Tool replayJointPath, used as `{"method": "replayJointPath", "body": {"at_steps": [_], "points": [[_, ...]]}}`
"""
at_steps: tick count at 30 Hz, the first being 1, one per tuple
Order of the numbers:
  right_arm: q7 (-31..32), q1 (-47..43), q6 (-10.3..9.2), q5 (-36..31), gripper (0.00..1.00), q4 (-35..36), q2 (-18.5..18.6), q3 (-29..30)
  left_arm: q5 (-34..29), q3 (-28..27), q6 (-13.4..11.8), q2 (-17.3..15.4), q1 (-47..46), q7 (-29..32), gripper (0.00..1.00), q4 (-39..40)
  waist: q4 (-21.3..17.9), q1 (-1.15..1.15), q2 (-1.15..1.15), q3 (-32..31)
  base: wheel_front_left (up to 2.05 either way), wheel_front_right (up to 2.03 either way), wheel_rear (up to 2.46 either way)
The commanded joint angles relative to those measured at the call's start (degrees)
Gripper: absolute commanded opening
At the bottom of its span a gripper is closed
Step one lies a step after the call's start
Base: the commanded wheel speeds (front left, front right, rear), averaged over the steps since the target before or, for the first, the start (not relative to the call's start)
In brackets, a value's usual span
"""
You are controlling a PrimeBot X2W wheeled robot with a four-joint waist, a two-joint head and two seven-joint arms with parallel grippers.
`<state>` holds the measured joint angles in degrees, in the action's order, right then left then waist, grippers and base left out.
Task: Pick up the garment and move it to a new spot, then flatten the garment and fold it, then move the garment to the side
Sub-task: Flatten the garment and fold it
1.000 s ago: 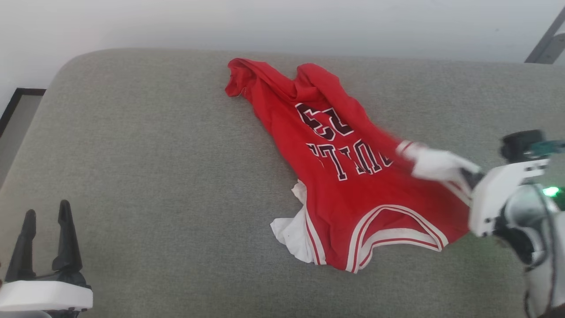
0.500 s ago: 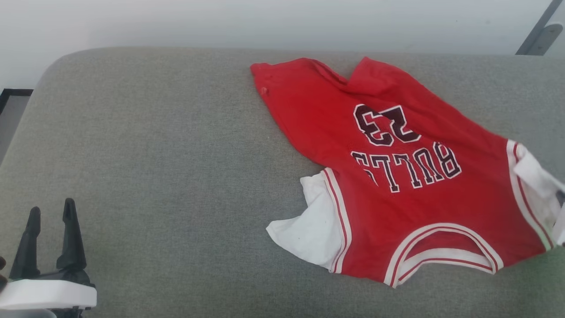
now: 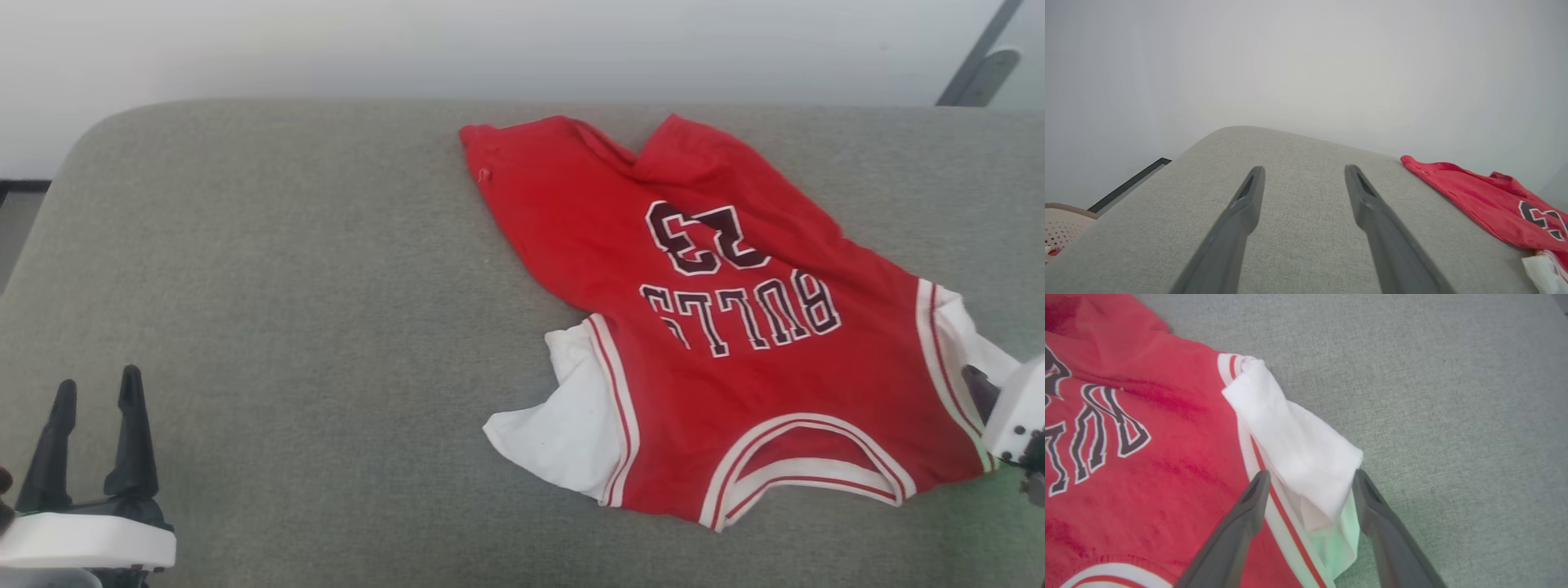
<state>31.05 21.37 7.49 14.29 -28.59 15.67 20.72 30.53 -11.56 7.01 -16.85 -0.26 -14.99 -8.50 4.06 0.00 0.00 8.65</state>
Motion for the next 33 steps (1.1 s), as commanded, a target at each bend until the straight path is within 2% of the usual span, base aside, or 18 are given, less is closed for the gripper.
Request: {"method": "replayJointPath", "body": {"at_steps": [1,7,14,19,26,33], "points": [[0.1,0.3,0.01,0.2,1.0,0.8,-0.1,-0.8,0.1,0.2,0.3,-0.6,-0.1,-0.2,1.0,0.0,-0.9,0.0,0.0,-0.8,0.0,0.0,0.0],[-1.8,-0.7,0.01,1.4,1.0,6.5,0.0,-4.9,0.4,1.1,0.4,-2.1,1.0,0.4,1.0,1.2,-3.2,0.0,0.0,-2.2,0.0,0.0,0.0],[-9.1,-2.4,0.01,2.0,1.0,15.2,-1.0,-8.7,0.3,2.0,0.0,-3.0,2.0,3.0,1.0,3.8,-7.1,0.0,0.0,-3.4,0.0,0.0,0.0],[-15.3,-3.0,0.01,0.5,1.0,20.2,-3.0,-9.9,0.7,3.7,0.0,-3.8,2.3,5.5,1.0,5.3,-10.3,0.0,0.0,-3.5,0.0,0.0,0.0],[-19.2,-4.2,0.02,-2.2,1.0,24.5,-5.6,-10.6,2.0,7.6,0.2,-4.8,2.0,12.2,1.0,6.2,-14.2,0.0,0.0,-2.2,0.0,0.0,0.0],[-22.8,-6.3,0.02,-3.4,1.0,27.9,-7.7,-12.5,2.4,12.9,0.1,-5.7,0.1,22.0,1.0,7.1,-17.6,0.0,0.0,-0.2,0.0,0.0,0.0]]}}
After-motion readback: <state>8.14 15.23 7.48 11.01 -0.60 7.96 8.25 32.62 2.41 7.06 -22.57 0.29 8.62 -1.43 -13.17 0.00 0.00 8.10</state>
